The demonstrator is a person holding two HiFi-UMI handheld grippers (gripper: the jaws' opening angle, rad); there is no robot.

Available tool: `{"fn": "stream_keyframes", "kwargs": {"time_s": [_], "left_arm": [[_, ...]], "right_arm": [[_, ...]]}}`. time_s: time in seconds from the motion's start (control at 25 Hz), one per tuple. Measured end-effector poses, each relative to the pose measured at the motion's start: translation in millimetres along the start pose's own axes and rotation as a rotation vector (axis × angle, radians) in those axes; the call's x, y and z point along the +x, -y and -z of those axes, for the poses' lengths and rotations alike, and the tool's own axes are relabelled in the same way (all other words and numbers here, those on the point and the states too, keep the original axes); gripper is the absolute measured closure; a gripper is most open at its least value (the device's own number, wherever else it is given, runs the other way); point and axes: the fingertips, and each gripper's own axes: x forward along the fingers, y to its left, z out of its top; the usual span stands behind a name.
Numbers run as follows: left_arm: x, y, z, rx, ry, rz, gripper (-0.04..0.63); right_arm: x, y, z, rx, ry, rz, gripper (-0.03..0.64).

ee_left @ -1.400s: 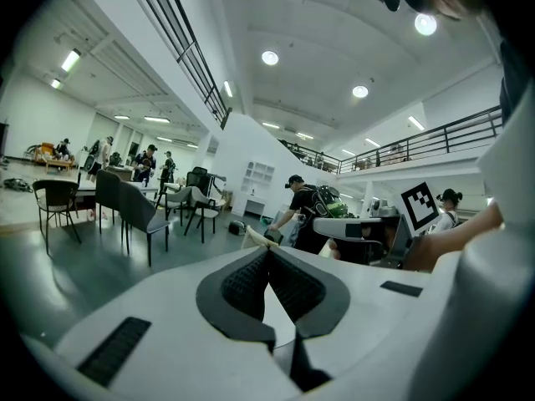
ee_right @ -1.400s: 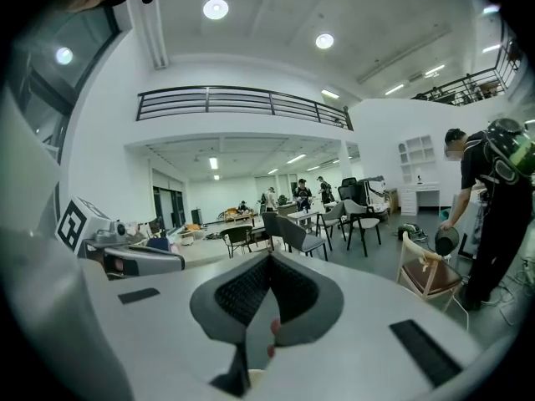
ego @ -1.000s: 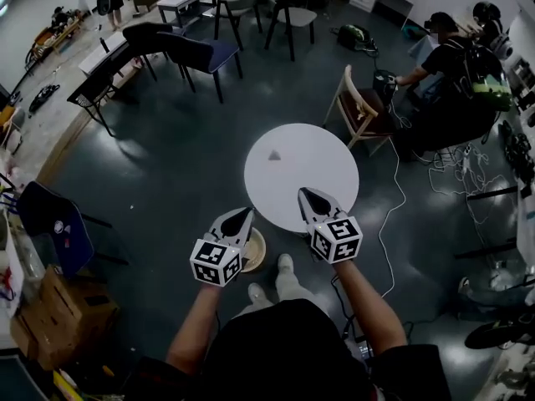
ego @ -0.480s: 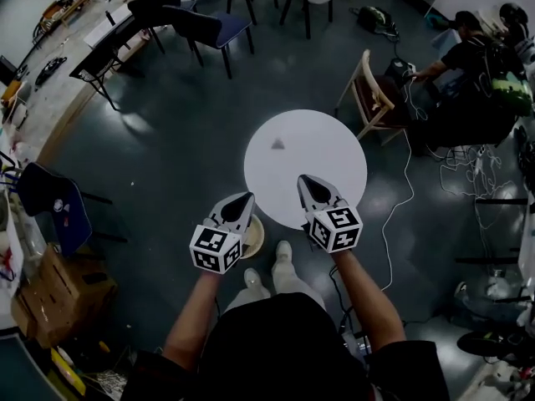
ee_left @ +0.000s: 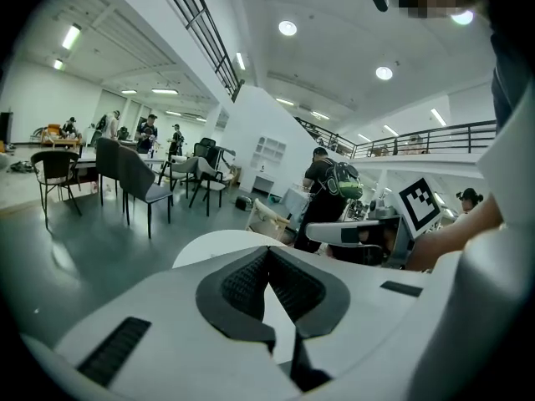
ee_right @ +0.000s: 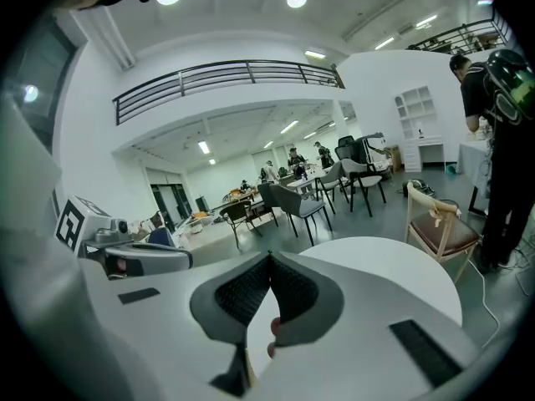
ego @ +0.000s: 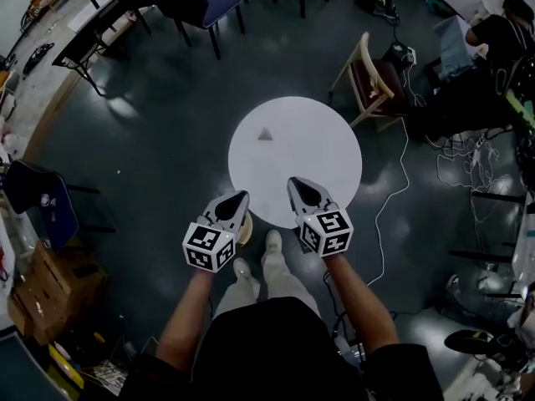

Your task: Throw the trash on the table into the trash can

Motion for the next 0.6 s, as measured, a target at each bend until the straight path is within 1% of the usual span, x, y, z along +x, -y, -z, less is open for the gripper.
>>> {"fn": "stream_keyframes", "kwargs": {"time_s": [0.36,0.6], "left_arm": [[58.1,-28.2,33.1,-0.054,-0.037,0.004,0.589],[88.1,-39.2,59.1,-0.099,-0.056,0.008,0.589]], "right_arm": [[39.4,40.4,31.8,0.010,-0.045,0.008,0.598],[62.8,55.8,53.9,0.004,-0.091,-0.010,0.598]]}}
